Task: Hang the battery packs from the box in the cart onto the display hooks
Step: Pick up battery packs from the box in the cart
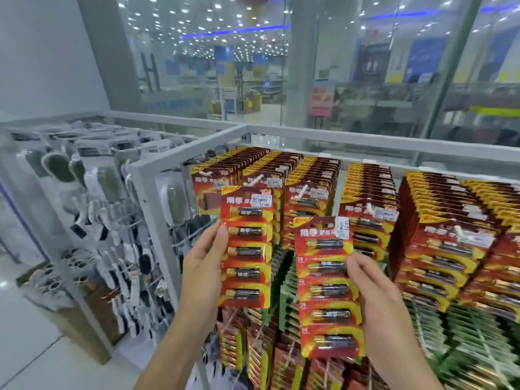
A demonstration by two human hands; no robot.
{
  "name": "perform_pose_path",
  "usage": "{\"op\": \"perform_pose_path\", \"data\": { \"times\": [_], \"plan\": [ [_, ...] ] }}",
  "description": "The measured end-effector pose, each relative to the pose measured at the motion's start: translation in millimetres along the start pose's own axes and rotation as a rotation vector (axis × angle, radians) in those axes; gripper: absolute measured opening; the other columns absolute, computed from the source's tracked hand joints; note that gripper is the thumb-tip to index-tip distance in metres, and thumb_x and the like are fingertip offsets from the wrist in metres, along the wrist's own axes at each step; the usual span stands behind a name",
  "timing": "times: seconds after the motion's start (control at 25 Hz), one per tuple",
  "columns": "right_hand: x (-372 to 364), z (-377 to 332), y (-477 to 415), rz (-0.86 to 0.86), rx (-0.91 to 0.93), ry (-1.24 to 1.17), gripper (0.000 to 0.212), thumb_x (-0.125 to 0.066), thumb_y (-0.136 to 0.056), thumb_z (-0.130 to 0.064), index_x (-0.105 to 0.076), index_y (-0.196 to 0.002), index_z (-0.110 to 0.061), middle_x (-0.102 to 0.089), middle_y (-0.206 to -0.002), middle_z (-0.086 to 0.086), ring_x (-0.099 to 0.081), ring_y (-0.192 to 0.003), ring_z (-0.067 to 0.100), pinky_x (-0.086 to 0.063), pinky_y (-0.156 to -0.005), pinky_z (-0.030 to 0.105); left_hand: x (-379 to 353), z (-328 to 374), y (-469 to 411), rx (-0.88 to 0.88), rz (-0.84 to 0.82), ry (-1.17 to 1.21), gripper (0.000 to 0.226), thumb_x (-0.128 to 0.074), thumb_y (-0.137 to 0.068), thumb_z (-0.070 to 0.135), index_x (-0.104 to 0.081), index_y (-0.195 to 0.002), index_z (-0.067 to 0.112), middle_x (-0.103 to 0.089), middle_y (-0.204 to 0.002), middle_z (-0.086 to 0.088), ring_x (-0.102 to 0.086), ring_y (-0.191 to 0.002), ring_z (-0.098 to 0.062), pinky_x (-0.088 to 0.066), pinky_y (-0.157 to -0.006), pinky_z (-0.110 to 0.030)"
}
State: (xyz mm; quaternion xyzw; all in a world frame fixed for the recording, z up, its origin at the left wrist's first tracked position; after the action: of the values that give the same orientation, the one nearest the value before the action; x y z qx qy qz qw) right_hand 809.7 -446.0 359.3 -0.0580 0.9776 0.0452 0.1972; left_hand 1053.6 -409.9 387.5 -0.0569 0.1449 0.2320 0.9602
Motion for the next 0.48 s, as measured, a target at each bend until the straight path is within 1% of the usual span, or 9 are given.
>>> {"op": "perform_pose_path", "data": {
  "times": [0.08, 0.16, 0.24, 0.28, 0.36, 0.4, 0.44, 0.48],
  "plan": [
    [-9, -1, -1, 0.025, 0.008, -0.017, 0.057, -0.083, -0.056, -0.069, -0.074, -0.109, -0.051, -0.064, -0.137, -0.015, -0.059, -0.131, 0.022, -0.043, -0.113, 0.056, 1, 7, -15, -0.016, -0.043, -0.013, 0.025, -0.055, -0.105, 0.035, -0.073, -0.122, 0.029, -0.08, -0.11, -0.006, -0.078, -0.095, -0.032, -0.062, -0.079, -0.047],
    [-13, 0, -3, 0.056, 0.017, -0.019, 0.043, -0.079, -0.057, -0.066, -0.076, -0.098, -0.055, -0.061, -0.14, -0.017, -0.055, -0.134, 0.019, -0.039, -0.116, 0.055, 2, 9, -28, -0.014, -0.074, -0.009, 0.024, -0.055, -0.105, 0.034, -0.075, -0.119, 0.029, -0.08, -0.109, -0.008, -0.078, -0.093, -0.035, -0.063, -0.077, -0.048],
    [-15, 1, -3, 0.083, 0.036, -0.015, 0.046, -0.08, -0.054, -0.068, -0.076, -0.098, -0.055, -0.06, -0.142, -0.018, -0.053, -0.136, 0.018, -0.036, -0.118, 0.055, 4, 6, -38, -0.006, -0.088, -0.001, 0.023, -0.055, -0.105, 0.034, -0.077, -0.113, 0.031, -0.08, -0.107, -0.009, -0.078, -0.091, -0.034, -0.064, -0.077, -0.048],
    [-14, 1, -3, 0.098, 0.047, -0.01, 0.046, -0.081, -0.055, -0.068, -0.077, -0.099, -0.052, -0.06, -0.141, -0.018, -0.052, -0.137, 0.017, -0.036, -0.118, 0.053, 5, 4, -43, 0.003, -0.09, 0.013, 0.023, -0.055, -0.105, 0.033, -0.078, -0.109, 0.032, -0.08, -0.107, -0.008, -0.078, -0.09, -0.033, -0.064, -0.075, -0.047],
    [-17, -1, -2, 0.114, 0.054, -0.011, 0.03, -0.076, -0.066, -0.057, -0.077, -0.094, -0.046, -0.06, -0.137, -0.02, -0.051, -0.136, 0.014, -0.038, -0.115, 0.044, 7, 0, -51, 0.023, -0.099, 0.024, 0.024, -0.056, -0.105, 0.032, -0.08, -0.102, 0.035, -0.08, -0.105, -0.006, -0.078, -0.089, -0.03, -0.063, -0.072, -0.043],
    [-19, -1, 0, 0.127, 0.063, -0.009, 0.022, -0.073, -0.069, -0.052, -0.077, -0.09, -0.046, -0.06, -0.137, -0.02, -0.051, -0.136, 0.014, -0.039, -0.113, 0.042, 7, -3, -55, 0.027, -0.104, 0.018, 0.024, -0.056, -0.105, 0.032, -0.08, -0.102, 0.035, -0.08, -0.105, -0.005, -0.078, -0.088, -0.029, -0.063, -0.072, -0.043],
    [-21, -2, 0, 0.13, 0.074, 0.002, 0.02, -0.073, -0.069, -0.051, -0.078, -0.087, -0.047, -0.061, -0.137, -0.02, -0.052, -0.135, 0.014, -0.039, -0.113, 0.044, 7, -4, -59, 0.028, -0.11, 0.008, 0.023, -0.056, -0.105, 0.032, -0.078, -0.105, 0.033, -0.08, -0.105, -0.005, -0.079, -0.089, -0.028, -0.062, -0.073, -0.043],
    [-27, -4, 1, 0.118, 0.081, 0.017, 0.023, -0.074, -0.067, -0.055, -0.078, -0.088, -0.049, -0.062, -0.137, -0.019, -0.054, -0.134, 0.014, -0.039, -0.115, 0.047, 5, -4, -63, 0.024, -0.119, -0.001, 0.021, -0.056, -0.106, 0.032, -0.077, -0.109, 0.031, -0.08, -0.104, -0.004, -0.079, -0.089, -0.027, -0.062, -0.074, -0.043]
  ]
}}
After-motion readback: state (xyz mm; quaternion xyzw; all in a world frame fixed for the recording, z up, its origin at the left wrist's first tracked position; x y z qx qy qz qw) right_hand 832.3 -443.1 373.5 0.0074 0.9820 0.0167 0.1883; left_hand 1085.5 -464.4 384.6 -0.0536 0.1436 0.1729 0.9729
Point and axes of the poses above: each hand's wrist, its own y-axis away from the middle knuckle, its own x-axis out of the back of the hand, z = x × y, the point moved 7 cm from there along -y, towards the middle knuckle
